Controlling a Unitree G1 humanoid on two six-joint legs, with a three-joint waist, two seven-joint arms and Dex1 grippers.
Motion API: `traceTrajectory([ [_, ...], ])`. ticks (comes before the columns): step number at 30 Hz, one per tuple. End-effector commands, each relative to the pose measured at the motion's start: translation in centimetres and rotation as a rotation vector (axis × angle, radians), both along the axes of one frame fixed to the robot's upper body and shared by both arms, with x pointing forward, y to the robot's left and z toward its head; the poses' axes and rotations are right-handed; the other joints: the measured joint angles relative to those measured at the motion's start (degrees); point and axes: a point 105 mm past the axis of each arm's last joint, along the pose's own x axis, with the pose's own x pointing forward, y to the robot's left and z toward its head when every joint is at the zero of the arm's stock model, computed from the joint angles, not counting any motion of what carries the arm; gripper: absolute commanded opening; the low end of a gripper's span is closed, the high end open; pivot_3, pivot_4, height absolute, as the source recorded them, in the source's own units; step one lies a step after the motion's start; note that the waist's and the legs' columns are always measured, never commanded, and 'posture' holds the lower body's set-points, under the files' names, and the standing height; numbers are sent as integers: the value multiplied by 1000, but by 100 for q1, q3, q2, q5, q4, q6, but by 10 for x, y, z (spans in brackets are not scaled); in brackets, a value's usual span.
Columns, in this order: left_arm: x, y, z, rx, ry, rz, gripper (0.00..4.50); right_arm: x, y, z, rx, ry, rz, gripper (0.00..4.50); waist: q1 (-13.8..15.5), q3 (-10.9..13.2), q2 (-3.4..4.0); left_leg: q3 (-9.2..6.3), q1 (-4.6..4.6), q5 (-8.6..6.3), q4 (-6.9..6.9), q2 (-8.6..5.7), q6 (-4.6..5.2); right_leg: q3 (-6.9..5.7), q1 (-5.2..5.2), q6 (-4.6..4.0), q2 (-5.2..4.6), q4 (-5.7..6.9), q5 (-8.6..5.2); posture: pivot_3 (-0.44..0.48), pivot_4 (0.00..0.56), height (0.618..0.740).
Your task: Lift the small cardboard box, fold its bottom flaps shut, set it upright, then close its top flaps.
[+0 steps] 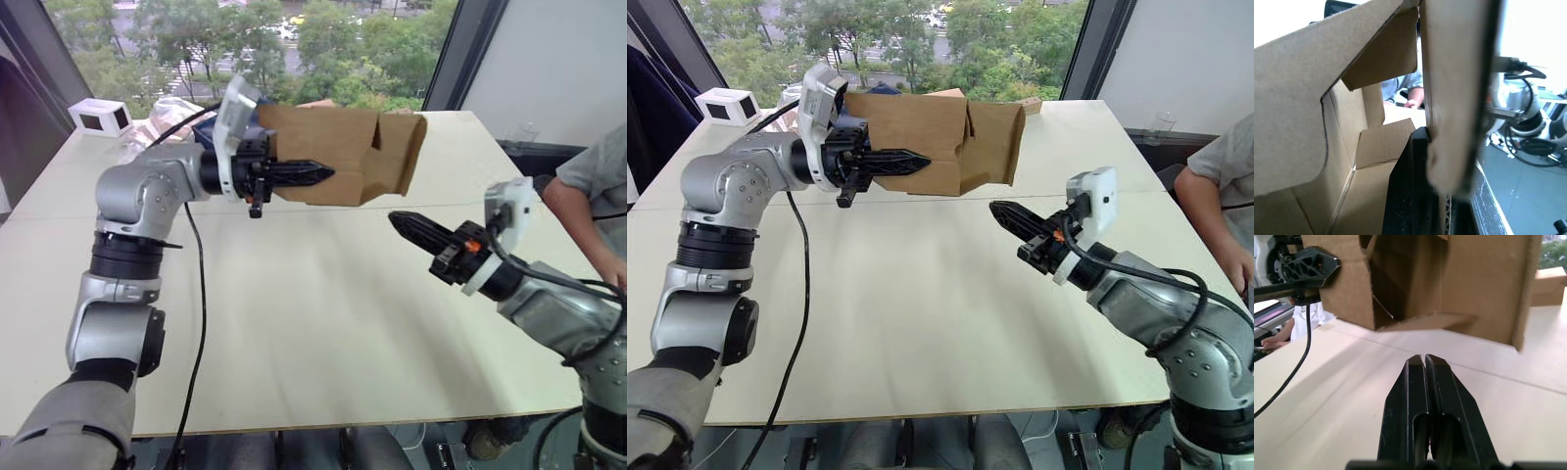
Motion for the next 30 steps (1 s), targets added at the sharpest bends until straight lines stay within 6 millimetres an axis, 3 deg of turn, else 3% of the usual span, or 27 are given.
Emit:
traceTrajectory([
  [1, -9, 0, 11, -2, -53, -29, 0, 1, 4, 12, 26, -60, 10, 56, 8, 0, 0, 0, 0, 0, 0, 0, 0, 0, 0, 0, -1, 0, 0, 0, 150, 740],
  [20, -11, -3, 9, -16, -36, -40, 0, -7, 31, 21, 69, -82, 146, 56, 7, 0, 0, 0, -1, 0, 2, -1, 0, -1, 0, 0, -4, 1, 0, 0, 150, 740],
  [23, -7, 0, 9, -19, -33, -18, 0, -11, 27, 24, 80, -84, 159, 56, 12, 0, 0, 0, -1, 0, 2, -2, 0, -1, 0, 0, -5, 1, 0, 0, 150, 740],
  [30, -7, 13, 17, -58, -6, 4, 0, -32, -6, 41, 187, -46, 217, 56, 12, 0, 0, -1, -3, 0, 2, -2, 0, -2, 1, 0, -8, -1, 0, 0, 150, 740],
])
